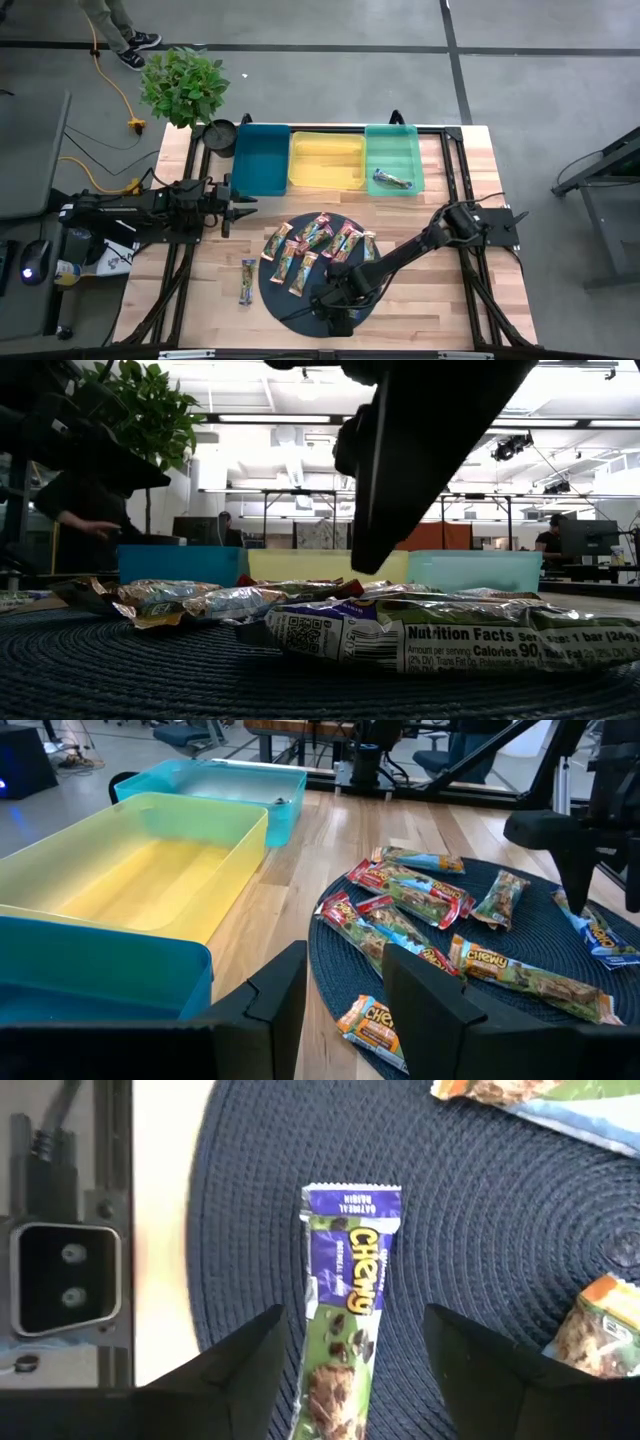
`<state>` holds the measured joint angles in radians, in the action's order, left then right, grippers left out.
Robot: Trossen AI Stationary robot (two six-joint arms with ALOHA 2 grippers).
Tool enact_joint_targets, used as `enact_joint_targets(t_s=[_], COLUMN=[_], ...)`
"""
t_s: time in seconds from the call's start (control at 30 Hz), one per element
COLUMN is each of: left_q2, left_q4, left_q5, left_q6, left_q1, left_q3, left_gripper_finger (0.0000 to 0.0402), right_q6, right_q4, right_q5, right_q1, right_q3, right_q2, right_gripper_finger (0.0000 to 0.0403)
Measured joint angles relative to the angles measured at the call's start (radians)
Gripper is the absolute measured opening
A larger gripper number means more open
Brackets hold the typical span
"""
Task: Pick and place Granola Bars by type
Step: Put the blue granola bar into the green bin
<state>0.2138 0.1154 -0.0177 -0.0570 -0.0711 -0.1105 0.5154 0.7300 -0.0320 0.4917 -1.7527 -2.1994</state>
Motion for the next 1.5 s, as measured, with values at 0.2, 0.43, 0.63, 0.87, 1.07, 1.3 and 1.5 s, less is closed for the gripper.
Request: enact_joint_targets(t_s=[0.2, 0.43, 0.63, 0.87, 1.07, 1.3, 1.5], left_q2=[0.0, 0.0, 0.0, 0.0, 0.0, 0.0, 0.0], left_q4=[0.0, 0.0, 0.002, 0.008, 0.008, 0.009, 0.017], left_q5=[0.0, 0.0, 0.0, 0.0, 0.0, 0.0, 0.0], left_q6=[0.0, 0.0, 0.0, 0.0, 0.0, 0.0, 0.0], left_q1=[0.0, 0.0, 0.0, 0.0, 0.0, 0.0, 0.0], left_q3=[0.0, 0.0, 0.0, 0.0, 0.0, 0.0, 0.0], left_gripper_finger=[0.0131, 0.0131, 0.0131, 0.0131, 0.0131, 0.0131, 0.0131], right_q6=[0.0, 0.001, 0.001, 0.001, 0.001, 0.001, 0.001], right_q4=[-0.005, -0.005, -0.012, -0.017, -0.017, -0.022, -0.038], right_q5=[0.002, 0.0, 0.001, 0.002, 0.016, 0.005, 0.01], right_q1=[0.0, 0.0, 0.0, 0.0, 0.0, 0.007, 0.016], right_q3=[0.0, 0.001, 0.001, 0.001, 0.001, 0.0, 0.0], right_q2=[-0.013, -0.032, -0.035, -0.04, -0.041, -0.059, -0.071], right_gripper_finger=[0.0223, 0.0223, 0.0223, 0.0223, 0.0223, 0.0223, 0.0223])
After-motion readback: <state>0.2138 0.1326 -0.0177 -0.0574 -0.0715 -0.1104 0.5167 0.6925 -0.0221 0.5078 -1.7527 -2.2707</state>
